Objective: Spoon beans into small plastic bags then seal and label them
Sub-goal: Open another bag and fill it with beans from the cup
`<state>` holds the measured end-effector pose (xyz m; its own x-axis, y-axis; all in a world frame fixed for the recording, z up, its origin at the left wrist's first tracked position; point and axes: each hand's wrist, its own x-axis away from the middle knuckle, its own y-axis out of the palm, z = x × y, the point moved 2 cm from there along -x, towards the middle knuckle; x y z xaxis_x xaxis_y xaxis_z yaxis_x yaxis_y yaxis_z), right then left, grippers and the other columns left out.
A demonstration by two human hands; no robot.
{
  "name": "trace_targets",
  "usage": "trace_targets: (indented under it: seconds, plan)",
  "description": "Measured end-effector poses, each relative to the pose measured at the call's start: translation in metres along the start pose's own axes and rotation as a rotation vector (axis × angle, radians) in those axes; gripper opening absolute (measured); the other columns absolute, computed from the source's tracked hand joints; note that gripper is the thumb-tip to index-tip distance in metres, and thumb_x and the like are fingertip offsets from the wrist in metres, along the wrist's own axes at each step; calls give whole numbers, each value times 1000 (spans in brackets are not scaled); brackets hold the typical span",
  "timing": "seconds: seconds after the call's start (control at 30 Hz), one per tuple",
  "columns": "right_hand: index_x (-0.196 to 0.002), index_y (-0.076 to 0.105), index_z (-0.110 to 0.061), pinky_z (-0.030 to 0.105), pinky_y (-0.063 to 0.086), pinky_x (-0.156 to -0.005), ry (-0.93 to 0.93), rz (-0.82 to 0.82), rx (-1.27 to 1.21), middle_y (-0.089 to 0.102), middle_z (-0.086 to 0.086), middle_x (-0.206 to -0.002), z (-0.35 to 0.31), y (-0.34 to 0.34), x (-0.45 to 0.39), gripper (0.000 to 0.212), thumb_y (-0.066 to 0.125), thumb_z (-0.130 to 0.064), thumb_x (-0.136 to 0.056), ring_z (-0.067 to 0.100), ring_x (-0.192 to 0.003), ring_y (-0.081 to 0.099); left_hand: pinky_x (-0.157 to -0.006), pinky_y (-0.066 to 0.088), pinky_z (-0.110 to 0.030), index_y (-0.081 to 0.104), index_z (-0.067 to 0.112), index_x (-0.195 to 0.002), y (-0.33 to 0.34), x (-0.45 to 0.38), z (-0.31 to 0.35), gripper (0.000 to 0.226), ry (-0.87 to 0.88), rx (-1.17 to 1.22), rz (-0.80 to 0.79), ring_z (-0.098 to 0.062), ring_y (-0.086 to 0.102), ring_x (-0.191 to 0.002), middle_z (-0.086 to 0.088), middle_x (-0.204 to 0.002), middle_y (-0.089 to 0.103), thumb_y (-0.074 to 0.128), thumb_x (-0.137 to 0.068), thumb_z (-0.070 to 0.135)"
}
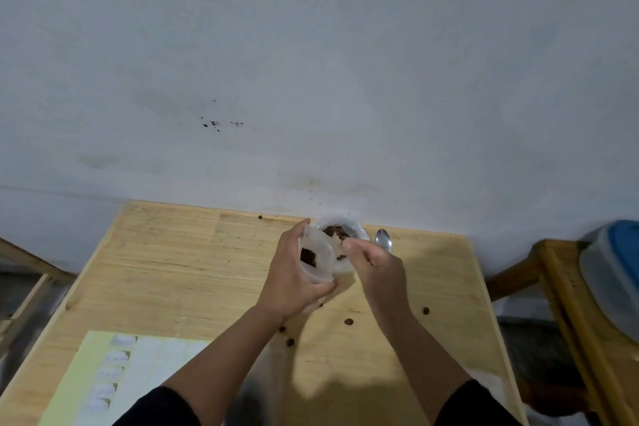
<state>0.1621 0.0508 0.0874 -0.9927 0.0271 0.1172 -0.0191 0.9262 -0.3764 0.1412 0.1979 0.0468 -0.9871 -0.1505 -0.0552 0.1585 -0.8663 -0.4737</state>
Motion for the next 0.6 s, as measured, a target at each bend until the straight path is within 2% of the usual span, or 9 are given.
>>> trace_targets:
  seconds: [0.07, 0.17, 0.3, 0.37, 0.47, 0.53, 0.6]
  plan:
    - [-84, 73, -19, 11, 45, -62, 5, -125, -96, 67, -14, -72, -18, 2, 4, 11, 64, -25, -86, 3, -64, 59, -94, 19, 5, 26, 22, -139, -4, 3, 12, 109, 55, 3, 3, 25, 22, -119, 18, -130, 32, 90, -52, 33]
    - [-75, 67, 0, 23, 39, -57, 19, -194, -96, 51, 3, -64, -37, 2, 9, 25, 63, -22, -85, 12, -61, 45, -91, 21, 4, 23, 32, -134, -14, 7, 28, 112, 121, 8, 6, 22, 25, -118, 20, -127, 32, 92, -45, 37]
    - [-73, 73, -10, 24, 47, -67, 9, -255, -35, 70, -2, -71, -65, -8, 14, 16, 66, -22, -81, 8, -66, 61, -88, 25, 4, 29, 33, -135, -31, 11, 37, 117, 129, 27, 8, 17, 32, -116, 21, -125, 37, 90, -36, 50]
    - [-68, 73, -13, 23, 49, -68, -16, -286, 12, 71, -5, -68, -77, -12, 16, 18, 67, -26, -79, 7, -67, 64, -86, 29, 2, 35, 39, -127, -40, 14, 41, 101, 120, 77, 60, 12, 39, -112, 23, -121, 43, 86, -41, 48]
    - [-55, 64, -18, 24, 40, -59, -39, -295, 67, 59, -10, -54, -90, -16, 20, 31, 66, -32, -82, 9, -55, 53, -80, 38, -3, 44, 42, -113, -52, 20, 49, 66, 125, 135, 156, 3, 52, -98, 19, -109, 55, 84, -62, 28]
    - [-65, 69, -20, 26, 46, -63, -38, -282, -39, 68, -7, -67, -94, -17, 23, 26, 65, -38, -84, 11, -63, 62, -75, 44, -9, 48, 45, -105, -61, 25, 54, 48, 120, 189, 222, -2, 57, -87, 15, -97, 60, 77, -74, 22]
    - [-90, 72, -22, 29, 53, -80, -46, -278, -243, 74, 3, -92, -92, -17, 30, 13, 67, -32, -83, 14, -85, 69, -70, 46, -11, 51, 45, -99, -70, 30, 58, 37, 71, 283, 288, -2, 59, -80, 10, -88, 62, 72, -80, 21]
